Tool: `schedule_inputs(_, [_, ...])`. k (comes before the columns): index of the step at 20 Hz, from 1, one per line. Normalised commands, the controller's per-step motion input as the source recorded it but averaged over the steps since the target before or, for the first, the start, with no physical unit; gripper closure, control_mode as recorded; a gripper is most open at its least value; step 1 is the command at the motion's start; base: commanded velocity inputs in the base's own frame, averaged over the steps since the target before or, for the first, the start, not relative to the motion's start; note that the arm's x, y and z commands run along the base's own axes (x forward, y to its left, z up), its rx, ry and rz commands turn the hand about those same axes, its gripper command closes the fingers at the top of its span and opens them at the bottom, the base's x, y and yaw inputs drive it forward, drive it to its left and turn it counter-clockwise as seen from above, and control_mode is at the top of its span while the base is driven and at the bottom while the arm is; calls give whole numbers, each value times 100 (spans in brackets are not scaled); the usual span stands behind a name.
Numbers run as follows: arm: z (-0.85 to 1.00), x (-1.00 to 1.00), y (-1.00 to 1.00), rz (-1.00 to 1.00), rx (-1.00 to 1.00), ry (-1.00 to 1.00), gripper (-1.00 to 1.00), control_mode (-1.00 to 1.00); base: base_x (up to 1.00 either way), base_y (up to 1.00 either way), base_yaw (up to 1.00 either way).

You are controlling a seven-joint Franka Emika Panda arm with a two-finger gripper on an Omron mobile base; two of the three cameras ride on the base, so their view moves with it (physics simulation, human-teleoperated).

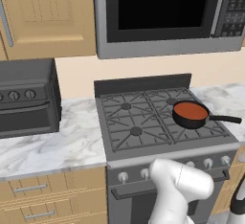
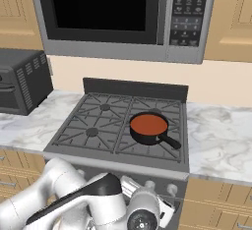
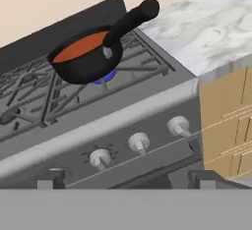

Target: Wait until the marinara sauce is simmered to a deep red color and then turn off the stove.

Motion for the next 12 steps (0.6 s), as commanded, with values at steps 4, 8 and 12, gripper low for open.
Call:
schedule_inputs(4, [-61,-4,-33,11,-25,-17,-100,-100,0,0,0])
schedule_inputs(8, [-62,-2,-27,16,-22,-19,-100,-100,0,0,0])
schedule_inputs(12, [-26,0,-33,18,-20,-19,-100,-100,0,0,0])
